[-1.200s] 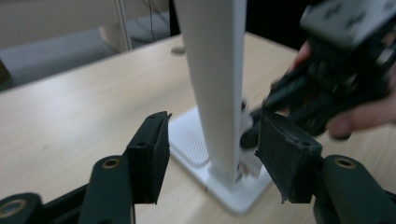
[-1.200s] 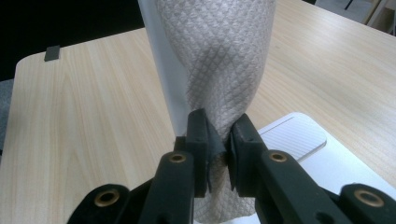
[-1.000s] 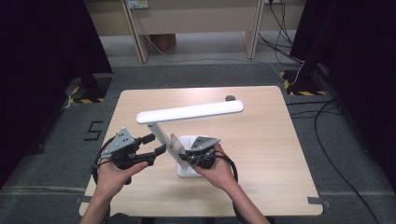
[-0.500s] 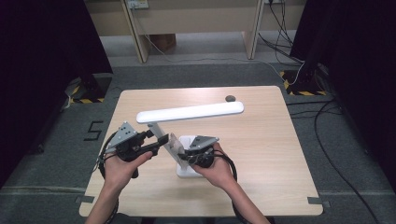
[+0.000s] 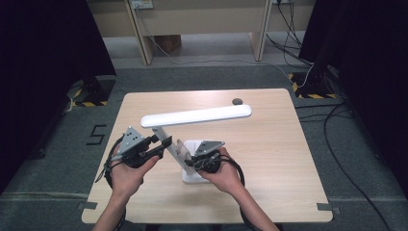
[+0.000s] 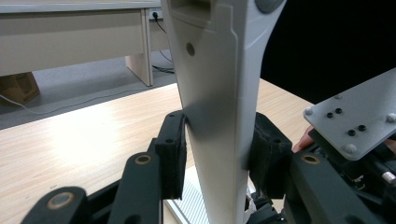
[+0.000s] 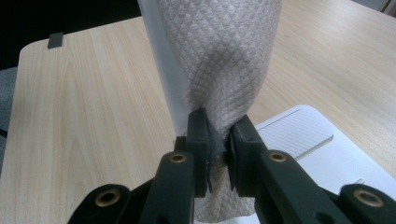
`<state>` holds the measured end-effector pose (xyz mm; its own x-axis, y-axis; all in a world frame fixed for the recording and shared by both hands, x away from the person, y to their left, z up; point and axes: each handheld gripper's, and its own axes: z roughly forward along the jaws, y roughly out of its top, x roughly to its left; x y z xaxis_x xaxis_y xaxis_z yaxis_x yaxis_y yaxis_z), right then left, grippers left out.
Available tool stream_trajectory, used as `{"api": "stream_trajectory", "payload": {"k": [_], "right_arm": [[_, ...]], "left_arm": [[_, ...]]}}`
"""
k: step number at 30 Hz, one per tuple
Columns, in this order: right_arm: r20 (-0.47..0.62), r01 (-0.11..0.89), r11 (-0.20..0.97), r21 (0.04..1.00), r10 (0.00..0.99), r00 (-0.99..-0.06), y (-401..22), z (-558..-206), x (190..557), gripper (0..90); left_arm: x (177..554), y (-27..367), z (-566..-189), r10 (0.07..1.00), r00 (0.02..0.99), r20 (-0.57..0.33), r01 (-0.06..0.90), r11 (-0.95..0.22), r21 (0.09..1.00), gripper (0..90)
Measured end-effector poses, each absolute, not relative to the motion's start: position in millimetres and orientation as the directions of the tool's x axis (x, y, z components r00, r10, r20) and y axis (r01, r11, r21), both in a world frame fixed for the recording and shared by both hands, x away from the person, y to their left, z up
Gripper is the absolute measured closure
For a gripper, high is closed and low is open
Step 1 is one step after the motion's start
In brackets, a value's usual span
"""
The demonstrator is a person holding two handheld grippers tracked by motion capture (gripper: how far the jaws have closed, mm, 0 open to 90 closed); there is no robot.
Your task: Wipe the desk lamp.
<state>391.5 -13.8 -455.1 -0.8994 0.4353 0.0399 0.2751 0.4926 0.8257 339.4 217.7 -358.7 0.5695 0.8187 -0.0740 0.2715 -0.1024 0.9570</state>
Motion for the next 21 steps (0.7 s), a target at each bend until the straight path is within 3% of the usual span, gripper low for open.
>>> {"api": "stream_trajectory", "payload": {"k": [21], "right_arm": [[0.043,0.292,0.521,0.802,0.437,-0.899,-17,-472,394,80.9]], "left_arm": [[339,216,-358,0.826,0.558,-0.082,0.281,-0.096,0.955,61.1]]}}
